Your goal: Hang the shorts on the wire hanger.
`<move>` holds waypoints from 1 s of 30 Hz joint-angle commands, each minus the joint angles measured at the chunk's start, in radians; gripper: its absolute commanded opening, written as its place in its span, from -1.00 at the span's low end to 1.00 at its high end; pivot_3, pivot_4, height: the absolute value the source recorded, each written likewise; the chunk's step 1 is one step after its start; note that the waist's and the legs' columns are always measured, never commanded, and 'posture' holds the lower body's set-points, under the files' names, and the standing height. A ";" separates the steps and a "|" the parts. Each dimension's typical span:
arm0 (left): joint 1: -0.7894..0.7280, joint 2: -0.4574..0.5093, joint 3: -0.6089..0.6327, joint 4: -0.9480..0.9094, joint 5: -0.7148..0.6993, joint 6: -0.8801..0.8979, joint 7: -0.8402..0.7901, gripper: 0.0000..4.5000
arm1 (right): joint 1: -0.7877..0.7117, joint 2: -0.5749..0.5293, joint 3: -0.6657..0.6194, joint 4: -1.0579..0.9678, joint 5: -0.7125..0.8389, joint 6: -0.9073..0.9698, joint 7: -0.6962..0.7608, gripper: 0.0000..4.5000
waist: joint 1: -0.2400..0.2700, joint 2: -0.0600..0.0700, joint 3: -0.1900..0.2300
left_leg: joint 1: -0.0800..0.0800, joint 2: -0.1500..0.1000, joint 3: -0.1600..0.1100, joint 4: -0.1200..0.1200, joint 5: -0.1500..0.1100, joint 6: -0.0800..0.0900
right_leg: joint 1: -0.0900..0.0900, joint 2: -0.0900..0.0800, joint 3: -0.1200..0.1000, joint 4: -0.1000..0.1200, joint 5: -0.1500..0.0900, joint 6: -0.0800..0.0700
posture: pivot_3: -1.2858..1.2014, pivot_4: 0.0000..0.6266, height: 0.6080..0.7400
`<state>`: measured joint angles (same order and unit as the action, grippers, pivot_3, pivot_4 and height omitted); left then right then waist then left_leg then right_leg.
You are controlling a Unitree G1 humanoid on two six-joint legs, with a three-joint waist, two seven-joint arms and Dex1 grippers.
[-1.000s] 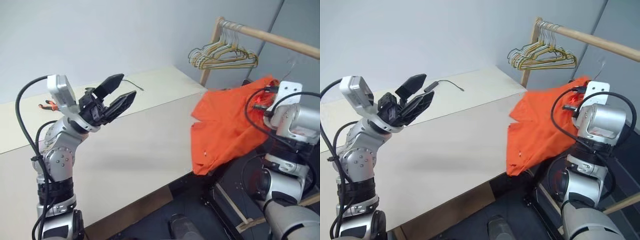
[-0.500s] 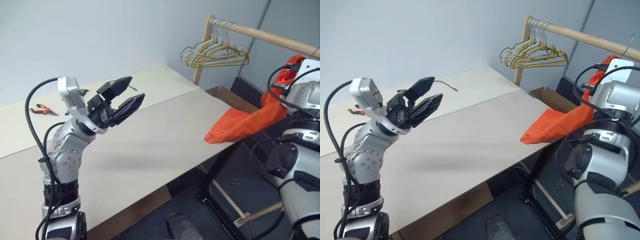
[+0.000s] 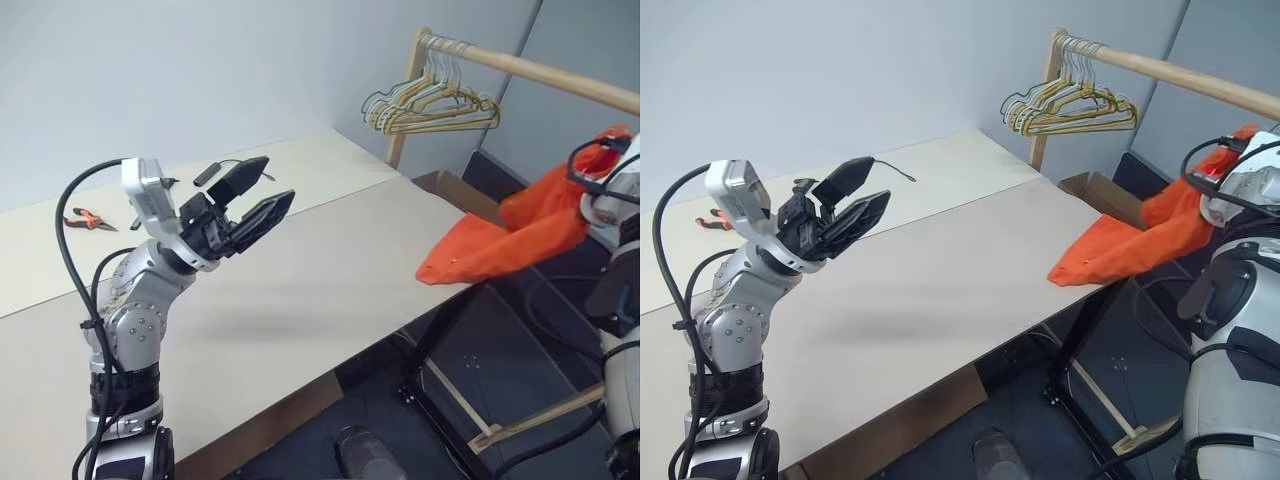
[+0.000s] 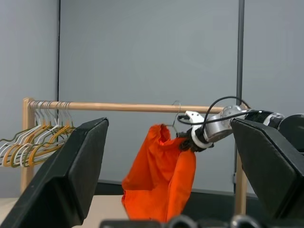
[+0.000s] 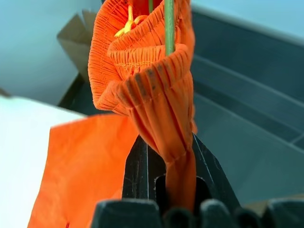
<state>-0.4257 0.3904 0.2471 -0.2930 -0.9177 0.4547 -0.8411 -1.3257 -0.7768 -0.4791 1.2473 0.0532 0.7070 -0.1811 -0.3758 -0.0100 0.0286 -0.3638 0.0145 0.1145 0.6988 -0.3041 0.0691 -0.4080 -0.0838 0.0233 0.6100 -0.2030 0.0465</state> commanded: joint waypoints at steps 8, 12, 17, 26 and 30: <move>-0.003 -0.006 0.013 -0.036 -0.047 -0.038 -0.023 0.99 | -0.003 -0.030 0.030 0.017 0.016 -0.051 -0.022 -1.00 | 0.004 0.001 0.002 | 0.010 0.000 0.000 -0.005 0.000 0.000 | 0.004 -0.001 0.000 -0.004 -0.001 0.001 | -0.20 -1.00 1.00; 0.003 -0.004 0.003 -0.037 -0.038 -0.044 -0.033 0.99 | 0.001 -0.031 0.057 0.021 0.007 -0.052 -0.013 -1.00 | 0.005 0.001 0.002 | 0.010 0.000 0.000 -0.005 0.000 0.000 | 0.005 -0.001 0.000 -0.003 -0.001 0.001 | -0.20 -1.00 1.00; 0.004 -0.008 -0.004 -0.037 -0.035 -0.050 -0.032 1.00 | 0.007 -0.028 0.106 0.016 -0.019 -0.078 -0.017 -0.49 | 0.005 0.001 0.002 | 0.011 0.000 0.000 -0.005 0.000 0.000 | 0.005 -0.001 0.000 -0.003 -0.001 0.001 | -0.20 -1.00 1.00; 0.010 -0.012 -0.010 -0.041 -0.034 -0.054 -0.023 1.00 | -0.002 -0.017 0.247 -0.023 -0.129 -0.139 -0.143 0.95 | 0.005 0.001 0.002 | 0.011 -0.001 0.000 -0.005 0.000 -0.001 | 0.005 -0.001 0.001 -0.003 -0.001 0.001 | -0.20 -1.00 1.00; 0.011 -0.011 -0.006 -0.044 -0.042 -0.051 -0.020 1.00 | -0.015 0.001 0.305 -0.067 -0.167 -0.140 -0.181 0.98 | 0.003 0.001 0.002 | 0.011 -0.001 0.001 -0.005 0.000 -0.001 | 0.005 -0.002 0.004 -0.002 -0.001 0.001 | -0.20 -1.00 1.00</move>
<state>-0.4118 0.3794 0.2360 -0.3007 -0.9458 0.4173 -0.8645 -1.3085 -0.7747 -0.1991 1.2436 -0.0902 0.5976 -0.3411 -0.3725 -0.0086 0.0310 -0.3532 0.0137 0.1155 0.6942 -0.3040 0.0685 -0.4030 -0.0853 0.0285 0.6080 -0.2042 0.0480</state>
